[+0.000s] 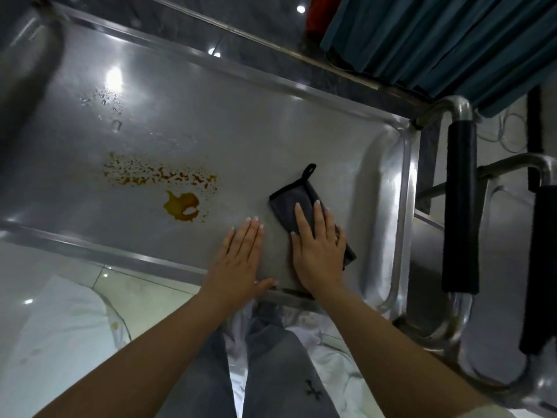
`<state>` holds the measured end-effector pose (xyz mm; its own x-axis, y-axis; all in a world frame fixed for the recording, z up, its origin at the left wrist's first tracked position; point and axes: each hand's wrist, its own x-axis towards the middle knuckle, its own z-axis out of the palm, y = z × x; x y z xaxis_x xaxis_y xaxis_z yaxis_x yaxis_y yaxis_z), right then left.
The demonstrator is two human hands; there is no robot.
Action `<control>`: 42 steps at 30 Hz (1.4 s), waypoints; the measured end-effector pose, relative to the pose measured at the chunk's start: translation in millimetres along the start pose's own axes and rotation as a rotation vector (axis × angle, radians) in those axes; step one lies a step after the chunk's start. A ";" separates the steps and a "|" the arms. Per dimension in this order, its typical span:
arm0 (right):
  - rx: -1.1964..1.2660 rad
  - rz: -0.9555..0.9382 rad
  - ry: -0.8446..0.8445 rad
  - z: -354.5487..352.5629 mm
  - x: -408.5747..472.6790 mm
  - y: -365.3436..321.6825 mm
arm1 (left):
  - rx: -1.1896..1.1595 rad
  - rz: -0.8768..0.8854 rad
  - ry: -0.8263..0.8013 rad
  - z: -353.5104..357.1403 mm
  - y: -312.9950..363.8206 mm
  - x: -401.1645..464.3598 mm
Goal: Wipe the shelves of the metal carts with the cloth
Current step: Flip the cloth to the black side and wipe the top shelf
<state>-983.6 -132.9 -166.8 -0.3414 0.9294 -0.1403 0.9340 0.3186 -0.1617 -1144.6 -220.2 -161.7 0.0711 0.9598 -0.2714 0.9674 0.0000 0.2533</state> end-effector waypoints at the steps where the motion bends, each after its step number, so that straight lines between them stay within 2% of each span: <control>1: -0.005 0.010 -0.003 1.3 -4.3 -3.2 | 0.009 0.013 0.009 -0.6 -2.9 -7.8; 5: -0.033 0.067 -0.025 2.7 -2.8 -14.6 | 0.076 0.030 0.008 -5.8 -38.9 -41.7; 9: 0.003 0.221 0.004 0.7 9.9 -29.5 | 0.135 0.034 -0.050 -11.1 -85.4 -71.8; 12: 0.082 0.374 -0.038 -0.1 17.3 -49.0 | 0.161 0.113 -0.094 -12.3 -117.1 -81.6; 14: 0.113 0.408 -0.054 0.6 10.2 -62.2 | 0.171 0.162 -0.103 -12.1 -130.8 -81.5; 17: 0.010 0.217 -0.024 6.3 -22.6 -81.3 | 0.171 0.187 -0.109 -10.1 -138.2 -81.6; 20: -0.106 -0.219 -0.037 12.6 -48.7 -90.3 | 0.147 0.181 -0.104 -8.8 -139.1 -84.3; 23: -0.131 -0.581 -0.102 7.5 -22.4 -73.5 | 0.144 0.191 -0.087 -10.3 -140.5 -88.2; 25: -0.139 -0.602 -0.138 0.2 14.1 -61.7 | 0.136 0.203 -0.079 -12.3 -139.5 -90.1; 31: -0.015 -0.094 -0.131 -12.8 104.9 -74.9 | 0.106 0.151 -0.064 -6.3 -134.9 -84.2; 34: 0.022 -0.018 -0.084 -6.3 88.3 -84.7 | 0.003 0.028 -0.006 -9.5 -134.4 -78.3; 36: -0.006 -0.092 -0.039 -1.0 59.4 -85.6 | -0.105 -0.147 0.055 -11.3 -139.9 -72.0; 38: -0.051 -0.271 -0.008 3.8 31.7 -79.4 | -0.150 -0.303 0.081 -10.7 -146.8 -67.4; 42: -0.151 -0.802 -0.073 4.9 37.3 -52.7 | -0.004 -0.361 0.007 -3.5 -152.4 -69.5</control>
<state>-1046.1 -115.9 -168.4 -0.9127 0.3956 -0.1023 0.4055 0.9077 -0.1077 -1297.9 -285.9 -178.2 -0.2770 0.8997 -0.3374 0.9287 0.3407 0.1462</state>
